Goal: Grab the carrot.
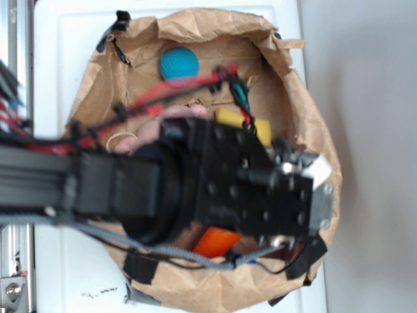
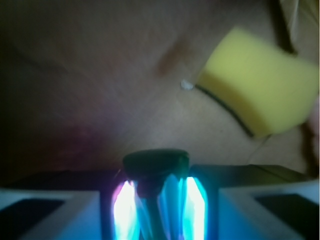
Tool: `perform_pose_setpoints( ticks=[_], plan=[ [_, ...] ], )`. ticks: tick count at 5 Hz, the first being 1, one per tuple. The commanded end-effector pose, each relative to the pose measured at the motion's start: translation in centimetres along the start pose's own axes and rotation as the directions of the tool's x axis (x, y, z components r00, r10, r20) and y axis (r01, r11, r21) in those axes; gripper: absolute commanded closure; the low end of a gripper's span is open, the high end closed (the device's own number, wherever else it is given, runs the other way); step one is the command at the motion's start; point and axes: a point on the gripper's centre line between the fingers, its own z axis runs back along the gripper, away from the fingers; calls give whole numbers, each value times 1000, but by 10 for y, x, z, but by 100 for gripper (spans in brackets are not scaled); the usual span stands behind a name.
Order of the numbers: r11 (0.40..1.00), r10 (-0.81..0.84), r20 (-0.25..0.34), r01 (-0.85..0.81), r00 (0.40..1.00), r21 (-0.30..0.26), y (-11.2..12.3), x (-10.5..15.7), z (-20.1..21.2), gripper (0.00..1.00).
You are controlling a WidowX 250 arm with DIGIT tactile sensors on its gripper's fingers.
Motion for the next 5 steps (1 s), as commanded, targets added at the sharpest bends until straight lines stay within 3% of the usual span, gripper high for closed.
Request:
perform_pose_setpoints(
  ticks=[1, 2, 3, 4, 5],
  plan=[
    [989, -21, 8, 22, 1000, -149, 10, 36, 68, 100],
    [994, -39, 9, 40, 999, -98, 15, 47, 88, 100],
    [997, -55, 108, 61, 993, -53, 24, 48, 107, 100],
    [992, -59, 115, 71, 992, -103, 36, 50, 118, 100],
    [987, -63, 218, 93, 974, -131, 51, 47, 116, 100]
  ],
)
